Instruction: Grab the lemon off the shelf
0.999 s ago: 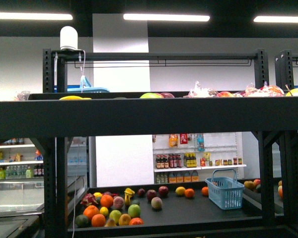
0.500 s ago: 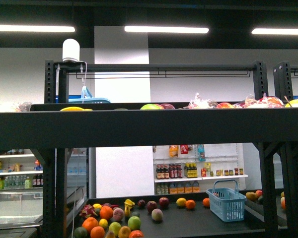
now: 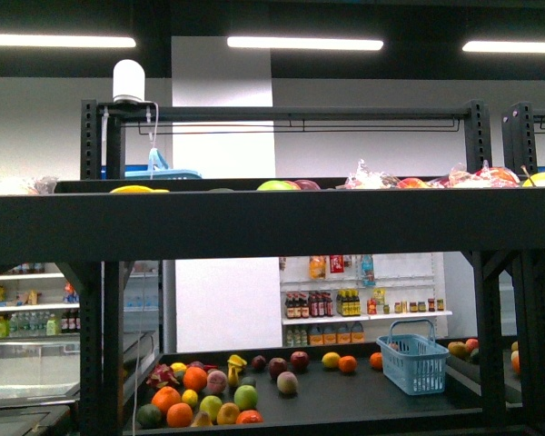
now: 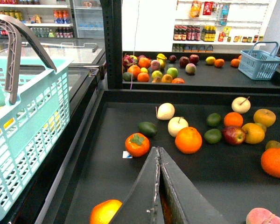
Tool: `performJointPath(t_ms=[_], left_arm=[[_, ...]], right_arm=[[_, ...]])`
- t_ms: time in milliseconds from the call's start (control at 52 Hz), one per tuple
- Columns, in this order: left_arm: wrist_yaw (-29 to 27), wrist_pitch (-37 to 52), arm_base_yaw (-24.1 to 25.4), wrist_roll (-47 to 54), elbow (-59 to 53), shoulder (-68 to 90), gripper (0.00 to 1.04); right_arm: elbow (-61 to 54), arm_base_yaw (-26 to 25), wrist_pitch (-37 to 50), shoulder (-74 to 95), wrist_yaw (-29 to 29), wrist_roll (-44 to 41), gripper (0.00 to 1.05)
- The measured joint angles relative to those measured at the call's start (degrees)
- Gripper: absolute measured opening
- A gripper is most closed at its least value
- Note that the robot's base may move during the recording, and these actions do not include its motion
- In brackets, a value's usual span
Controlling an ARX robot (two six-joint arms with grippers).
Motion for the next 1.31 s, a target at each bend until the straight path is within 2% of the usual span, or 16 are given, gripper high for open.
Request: performJointPath(t_ms=[77, 192, 288, 346, 423, 1307], left_arm=[[0.0, 0.0, 0.0, 0.0, 0.0, 0.0, 0.25], [0.0, 0.0, 0.0, 0.0, 0.0, 0.0, 0.55], [0.0, 0.0, 0.0, 0.0, 0.0, 0.0, 0.71], [0.0, 0.0, 0.0, 0.0, 0.0, 0.0, 0.85], [0.0, 0.0, 0.0, 0.0, 0.0, 0.0, 0.97], [0.0, 0.0, 0.0, 0.1, 0.0, 0.0, 0.97]], right_arm=[[0.0, 0.0, 0.0, 0.0, 0.0, 0.0, 0.97], [0.0, 0.0, 0.0, 0.0, 0.0, 0.0, 0.97], [0.0, 0.0, 0.0, 0.0, 0.0, 0.0, 0.97], [0.0, 0.0, 0.0, 0.0, 0.0, 0.0, 0.97], [0.0, 0.0, 0.0, 0.0, 0.0, 0.0, 0.97], [0.0, 0.0, 0.0, 0.0, 0.0, 0.0, 0.97]])
